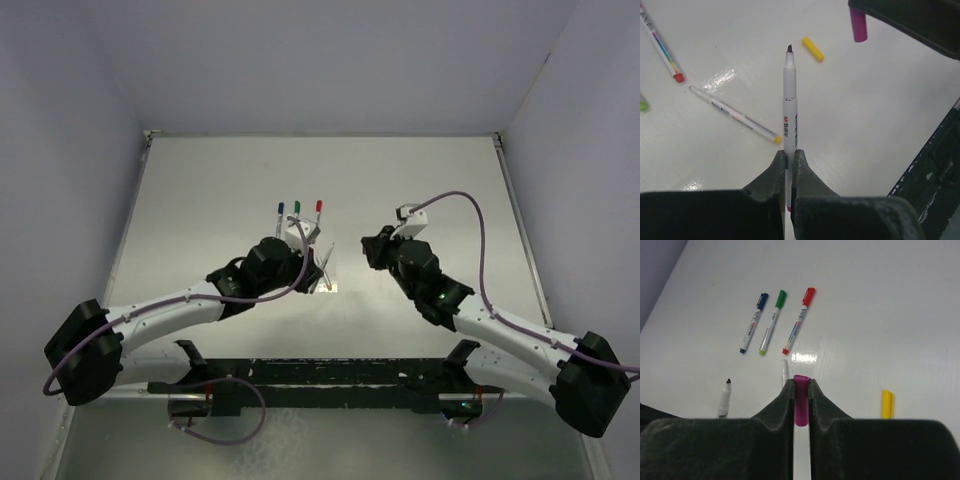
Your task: Insert the pens into the pen caps
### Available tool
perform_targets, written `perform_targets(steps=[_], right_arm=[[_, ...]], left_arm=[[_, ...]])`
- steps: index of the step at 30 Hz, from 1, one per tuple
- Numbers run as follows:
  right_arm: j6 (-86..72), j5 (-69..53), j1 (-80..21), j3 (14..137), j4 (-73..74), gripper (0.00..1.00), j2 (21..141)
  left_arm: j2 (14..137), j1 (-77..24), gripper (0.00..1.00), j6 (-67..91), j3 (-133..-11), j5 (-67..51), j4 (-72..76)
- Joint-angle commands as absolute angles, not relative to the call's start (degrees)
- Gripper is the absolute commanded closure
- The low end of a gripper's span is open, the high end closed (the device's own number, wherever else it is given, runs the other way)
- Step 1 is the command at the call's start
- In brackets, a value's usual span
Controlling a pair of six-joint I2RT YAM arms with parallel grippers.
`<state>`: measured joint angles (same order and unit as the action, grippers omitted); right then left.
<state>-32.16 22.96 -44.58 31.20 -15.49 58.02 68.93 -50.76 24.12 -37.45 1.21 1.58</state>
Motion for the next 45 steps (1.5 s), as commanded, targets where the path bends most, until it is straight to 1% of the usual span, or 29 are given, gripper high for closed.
perform_targets(steps=[1,6,11,15,21,45], right_arm=[[-29.2,21.5,-44.2,26.9,-33.1,1.0,54.3],[-28.6,19.4,-44.2,22.4,-46.9,1.0,52.0],[-29.4,17.7,-44.1,19.0,-59.7,1.0,52.3],[-30.4,17.0,-44.1,18.6,-65.7,1.0,54.0],[-30.9,16.6,-44.1,18.5,-68.1,1.0,55.3],[-32.0,15.1,-44.1,17.9,-67.9,1.0,57.2]], left_arm=[[67.2,-50.8,1.0,21.8,-35.4,-6.3,18.9],[70.3,-50.8,1.0,22.4,-34.8,-10.9,25.1],[71.4,-50.8,1.0,25.1,-33.3,-13.2,32.6],[71.8,-50.8,1.0,25.8,-33.7,-13.1,33.8],[71.3,-50.8,1.0,25.9,-34.2,-12.6,33.8],[70.3,-50.8,1.0,25.8,-34.8,-12.1,33.7]])
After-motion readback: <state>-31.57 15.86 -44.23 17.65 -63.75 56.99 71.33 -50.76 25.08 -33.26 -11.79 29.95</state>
